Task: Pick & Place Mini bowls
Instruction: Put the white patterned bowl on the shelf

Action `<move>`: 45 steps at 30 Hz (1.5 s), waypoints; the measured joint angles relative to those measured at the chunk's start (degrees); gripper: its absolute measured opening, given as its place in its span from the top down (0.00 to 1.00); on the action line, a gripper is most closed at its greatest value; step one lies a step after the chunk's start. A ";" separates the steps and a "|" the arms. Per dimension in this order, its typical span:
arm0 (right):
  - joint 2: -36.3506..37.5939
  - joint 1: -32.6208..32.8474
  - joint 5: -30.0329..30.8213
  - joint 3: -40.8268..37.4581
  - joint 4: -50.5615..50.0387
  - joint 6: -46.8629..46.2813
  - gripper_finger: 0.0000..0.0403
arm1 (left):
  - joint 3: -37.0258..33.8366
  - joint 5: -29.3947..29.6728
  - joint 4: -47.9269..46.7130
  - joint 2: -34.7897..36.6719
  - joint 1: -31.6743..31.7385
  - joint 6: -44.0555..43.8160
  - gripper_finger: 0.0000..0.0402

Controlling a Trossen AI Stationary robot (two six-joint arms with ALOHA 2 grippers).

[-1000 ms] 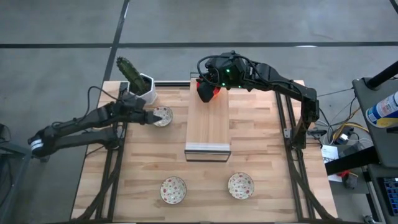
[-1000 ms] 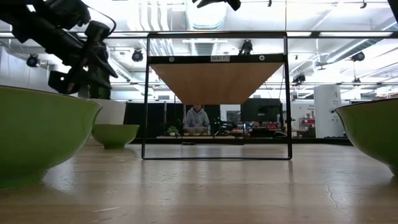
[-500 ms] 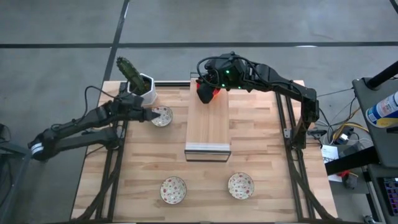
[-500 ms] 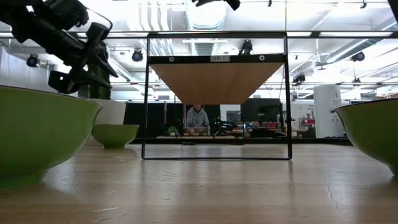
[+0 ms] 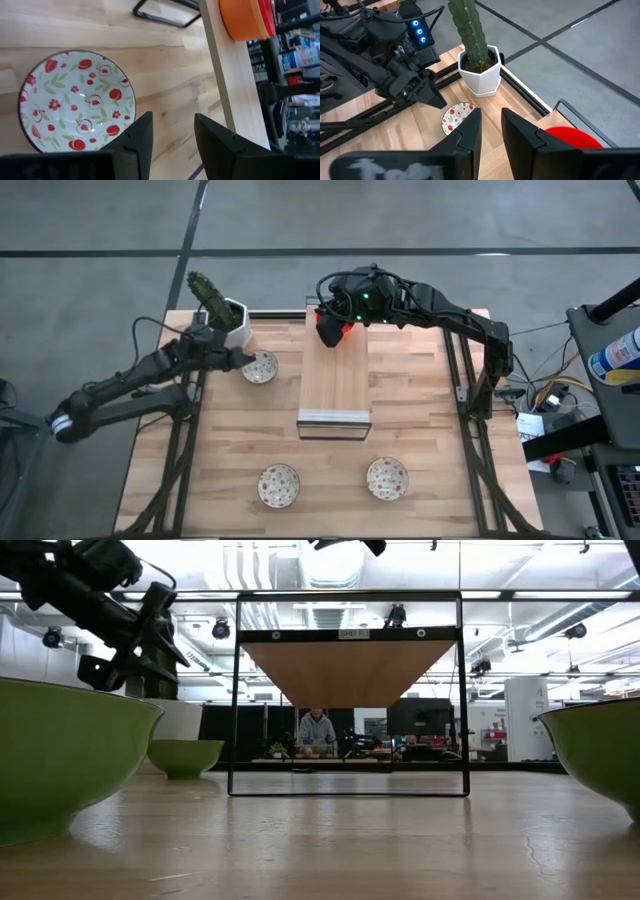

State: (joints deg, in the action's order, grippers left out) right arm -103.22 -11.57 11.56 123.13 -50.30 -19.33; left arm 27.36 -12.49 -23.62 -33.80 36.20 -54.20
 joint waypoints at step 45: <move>0.02 1.20 0.05 -0.02 -0.06 4.55 0.85 | -3.31 6.18 -10.52 -11.06 3.59 0.50 0.66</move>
State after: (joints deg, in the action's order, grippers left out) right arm -103.20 -10.37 11.62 123.11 -50.36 -14.79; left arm 24.05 -6.31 -34.14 -44.86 39.79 -53.70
